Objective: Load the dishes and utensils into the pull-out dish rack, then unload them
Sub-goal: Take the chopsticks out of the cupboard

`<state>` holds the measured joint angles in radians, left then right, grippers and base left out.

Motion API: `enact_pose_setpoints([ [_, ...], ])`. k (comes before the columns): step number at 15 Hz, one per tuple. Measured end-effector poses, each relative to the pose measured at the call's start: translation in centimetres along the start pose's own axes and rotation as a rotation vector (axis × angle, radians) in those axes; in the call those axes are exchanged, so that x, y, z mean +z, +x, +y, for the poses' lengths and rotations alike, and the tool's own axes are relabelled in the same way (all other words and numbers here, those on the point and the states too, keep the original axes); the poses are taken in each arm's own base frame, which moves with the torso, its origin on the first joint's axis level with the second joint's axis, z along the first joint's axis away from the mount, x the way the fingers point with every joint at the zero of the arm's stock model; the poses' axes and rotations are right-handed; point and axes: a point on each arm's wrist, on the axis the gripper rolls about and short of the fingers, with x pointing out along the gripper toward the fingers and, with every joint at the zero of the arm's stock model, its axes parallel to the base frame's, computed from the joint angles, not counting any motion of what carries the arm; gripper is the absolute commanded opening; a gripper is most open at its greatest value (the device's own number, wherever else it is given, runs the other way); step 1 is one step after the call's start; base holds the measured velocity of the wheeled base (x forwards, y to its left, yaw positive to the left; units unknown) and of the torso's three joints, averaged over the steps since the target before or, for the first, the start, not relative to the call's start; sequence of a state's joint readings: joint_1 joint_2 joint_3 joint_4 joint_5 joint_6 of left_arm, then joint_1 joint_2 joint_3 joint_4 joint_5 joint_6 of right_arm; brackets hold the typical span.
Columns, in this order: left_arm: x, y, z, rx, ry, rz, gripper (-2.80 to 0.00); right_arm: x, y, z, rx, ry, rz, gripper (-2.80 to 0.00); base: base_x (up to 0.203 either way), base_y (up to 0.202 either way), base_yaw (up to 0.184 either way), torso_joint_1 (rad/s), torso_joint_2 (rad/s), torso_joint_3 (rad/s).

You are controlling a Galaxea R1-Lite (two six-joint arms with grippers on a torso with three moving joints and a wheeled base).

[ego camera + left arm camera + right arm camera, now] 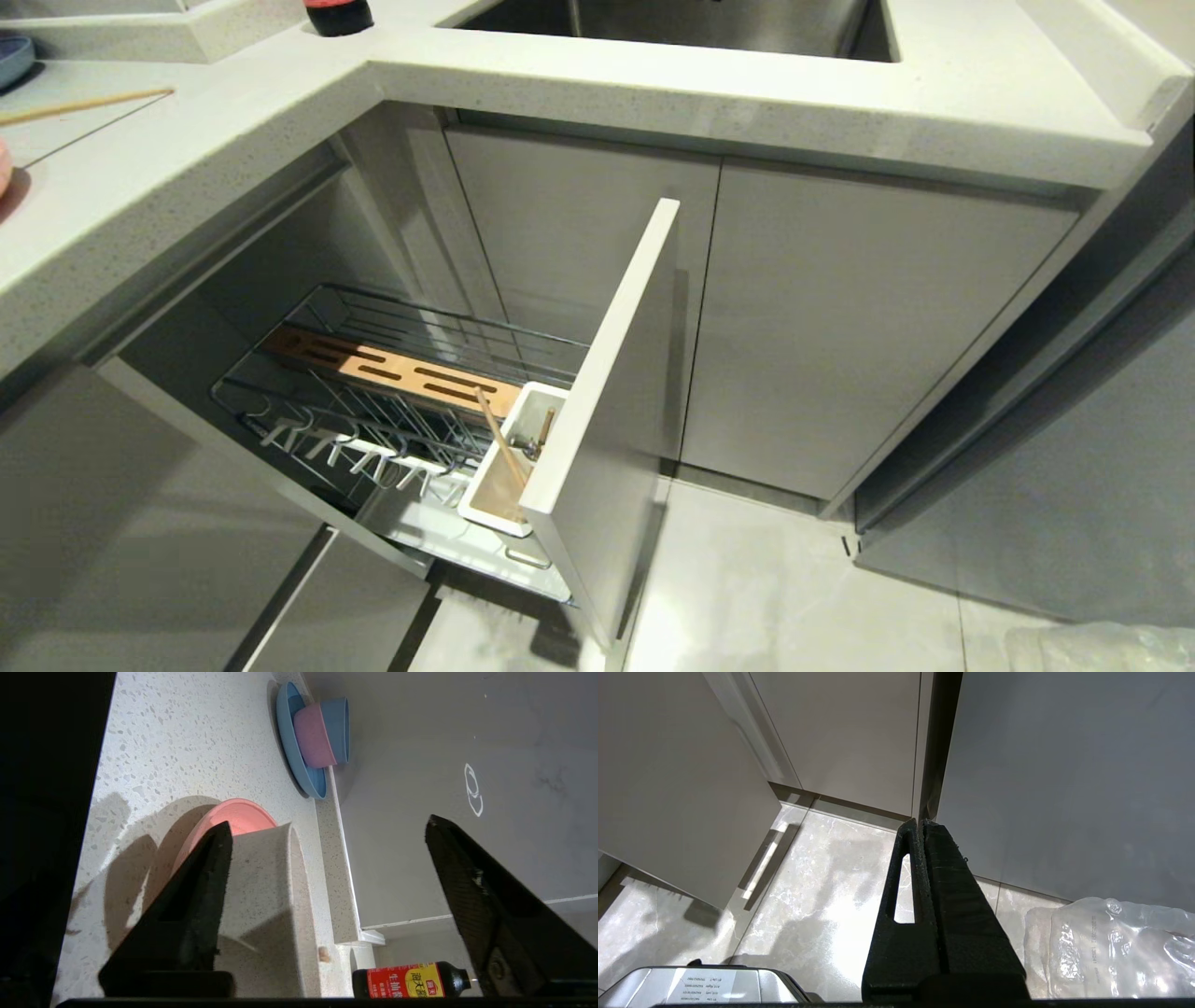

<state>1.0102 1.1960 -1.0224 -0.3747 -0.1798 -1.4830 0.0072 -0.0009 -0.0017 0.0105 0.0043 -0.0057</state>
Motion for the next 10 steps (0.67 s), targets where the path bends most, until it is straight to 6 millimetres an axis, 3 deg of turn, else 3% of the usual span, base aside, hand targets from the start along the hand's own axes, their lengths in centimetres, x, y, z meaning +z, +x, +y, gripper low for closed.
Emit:
enact_pose_setpoints([
  [10, -0.05, -0.17, 0.34, 0.063, -0.006, -0.008, 0.0, 0.0, 0.0, 0.0, 0.0, 0.0, 0.0, -2.8, 0.0, 0.0, 0.0, 0.0, 0.0, 0.0],
])
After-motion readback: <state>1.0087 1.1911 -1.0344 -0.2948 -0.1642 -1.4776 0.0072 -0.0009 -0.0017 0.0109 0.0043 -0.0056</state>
